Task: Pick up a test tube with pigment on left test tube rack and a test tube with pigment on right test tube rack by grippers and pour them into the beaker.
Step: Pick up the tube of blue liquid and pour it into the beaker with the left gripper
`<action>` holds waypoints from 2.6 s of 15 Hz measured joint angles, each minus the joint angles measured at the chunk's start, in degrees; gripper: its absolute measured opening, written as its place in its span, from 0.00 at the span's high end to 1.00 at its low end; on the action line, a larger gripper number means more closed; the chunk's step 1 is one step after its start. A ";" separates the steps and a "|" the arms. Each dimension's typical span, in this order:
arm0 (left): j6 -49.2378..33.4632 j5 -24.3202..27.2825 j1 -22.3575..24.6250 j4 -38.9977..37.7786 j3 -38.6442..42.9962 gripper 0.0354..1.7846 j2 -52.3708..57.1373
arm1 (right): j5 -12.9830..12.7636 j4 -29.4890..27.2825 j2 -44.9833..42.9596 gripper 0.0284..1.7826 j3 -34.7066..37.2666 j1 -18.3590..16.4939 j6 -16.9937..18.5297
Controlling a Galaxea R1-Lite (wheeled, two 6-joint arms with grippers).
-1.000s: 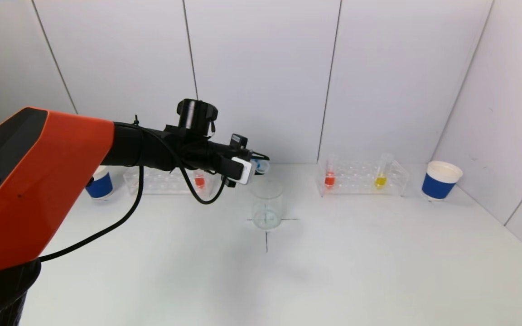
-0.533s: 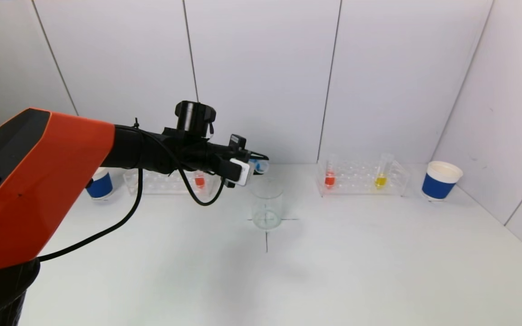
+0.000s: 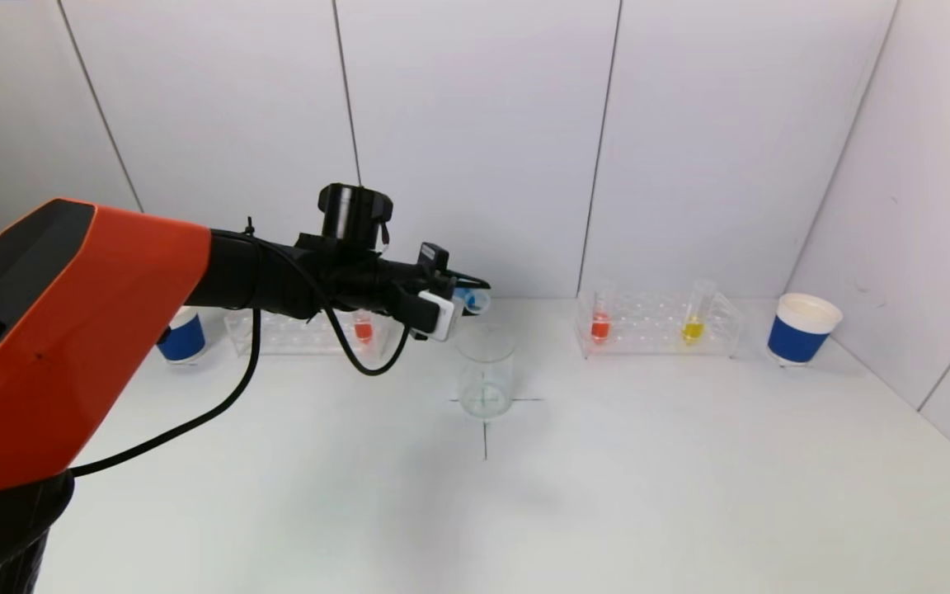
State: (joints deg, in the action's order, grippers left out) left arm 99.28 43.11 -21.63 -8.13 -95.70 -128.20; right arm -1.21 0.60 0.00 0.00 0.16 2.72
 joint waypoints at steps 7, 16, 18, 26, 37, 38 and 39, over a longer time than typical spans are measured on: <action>5.10 0.09 0.16 -3.33 -0.61 0.76 -1.52 | 0.00 0.00 0.00 0.01 0.00 0.00 -0.02; 9.70 0.85 0.60 -3.83 -0.66 0.76 -2.38 | -0.02 0.00 0.00 0.01 0.00 0.00 0.00; 11.11 0.90 0.71 -3.83 -0.66 0.76 -2.38 | 0.00 0.00 0.00 0.01 0.00 0.00 0.00; 12.68 2.84 0.66 -7.66 -0.66 0.76 -2.86 | 0.00 0.00 0.00 0.01 0.00 0.00 0.00; 16.79 3.04 0.73 -8.73 -2.60 0.76 -3.00 | 0.00 0.00 0.00 0.01 0.00 0.00 -0.02; 17.31 3.08 0.71 -8.87 -3.06 0.76 -3.08 | 0.00 0.00 0.00 0.01 0.00 0.00 0.00; 17.62 3.12 0.71 -8.90 -3.28 0.76 -3.15 | 0.00 0.00 0.00 0.01 0.00 0.00 0.00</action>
State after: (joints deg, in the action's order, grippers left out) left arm 116.90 46.23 -20.92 -17.03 -98.98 -131.34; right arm -1.21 0.60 0.00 0.00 0.16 2.72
